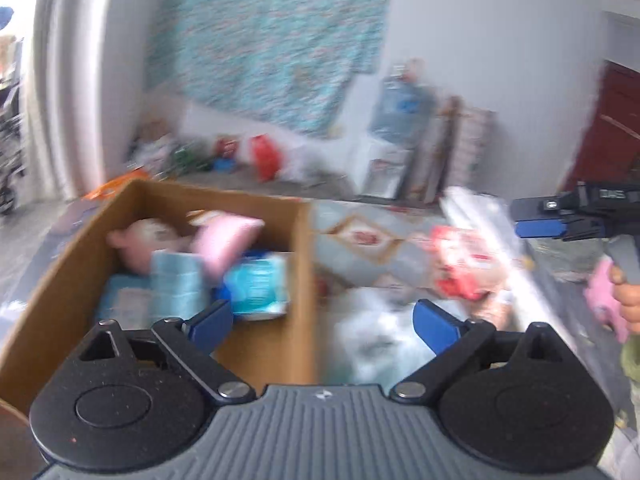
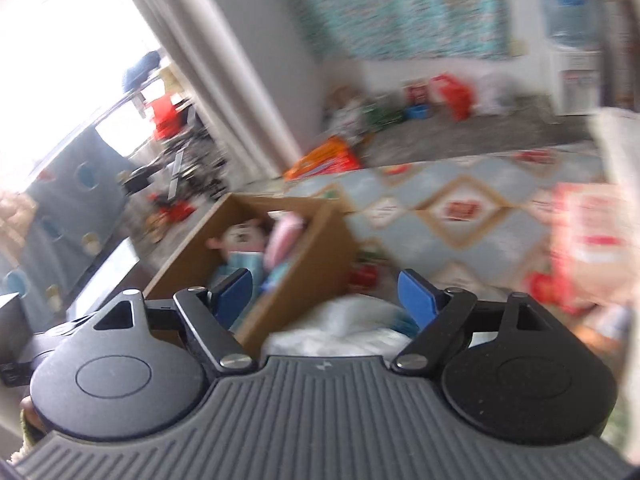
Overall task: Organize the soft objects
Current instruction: 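Move the right tool back to the clear bag of sticks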
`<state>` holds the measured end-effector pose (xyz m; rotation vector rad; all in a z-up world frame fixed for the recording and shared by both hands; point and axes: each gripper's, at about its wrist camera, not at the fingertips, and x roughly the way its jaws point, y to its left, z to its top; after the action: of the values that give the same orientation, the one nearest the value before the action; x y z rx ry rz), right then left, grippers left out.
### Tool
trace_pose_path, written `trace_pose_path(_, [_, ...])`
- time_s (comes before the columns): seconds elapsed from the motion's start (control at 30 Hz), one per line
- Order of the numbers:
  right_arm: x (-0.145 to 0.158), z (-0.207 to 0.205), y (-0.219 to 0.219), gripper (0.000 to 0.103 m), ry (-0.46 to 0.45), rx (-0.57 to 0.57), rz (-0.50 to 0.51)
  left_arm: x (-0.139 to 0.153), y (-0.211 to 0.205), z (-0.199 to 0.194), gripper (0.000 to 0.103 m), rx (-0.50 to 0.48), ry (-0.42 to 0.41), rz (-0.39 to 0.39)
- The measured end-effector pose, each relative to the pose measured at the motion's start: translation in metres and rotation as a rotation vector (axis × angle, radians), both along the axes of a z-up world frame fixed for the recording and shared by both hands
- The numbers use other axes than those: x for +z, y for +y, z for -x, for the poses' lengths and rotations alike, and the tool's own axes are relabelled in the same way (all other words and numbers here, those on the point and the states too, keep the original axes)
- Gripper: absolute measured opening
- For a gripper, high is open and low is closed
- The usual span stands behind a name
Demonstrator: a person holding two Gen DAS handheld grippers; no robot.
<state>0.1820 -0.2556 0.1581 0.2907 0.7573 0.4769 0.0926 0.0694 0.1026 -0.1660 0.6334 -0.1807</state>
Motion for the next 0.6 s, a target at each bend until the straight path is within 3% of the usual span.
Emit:
trace_pose_path(0.2, [-0.039,0.044,-0.074,0.081,0.056,-0.139,-0.001,-0.016,-0.084,0.021,0.098,-0.164,-0.057,-0.006])
trace_pose_path(0.4, [-0.111,0.073,-0.1,0.081,0.176,-0.2,-0.006,-0.056,-0.165,0.036,0.098,-0.379,-0.087,-0.01])
trace_pose_path(0.5, [-0.144,0.081,-0.105,0.073,0.244,-0.211,-0.01,-0.087,-0.203,0.037,0.097,-0.444,-0.057,-0.039])
trace_pose_path(0.57, [-0.164,0.081,-0.107,0.059,0.272,-0.216,0.003,-0.107,-0.224,0.038,0.094,-0.435,-0.044,-0.065])
trace_pose_path(0.6, [-0.173,0.08,-0.109,0.057,0.291,-0.223,0.009,-0.117,-0.233,0.037,0.091,-0.451,-0.035,-0.082])
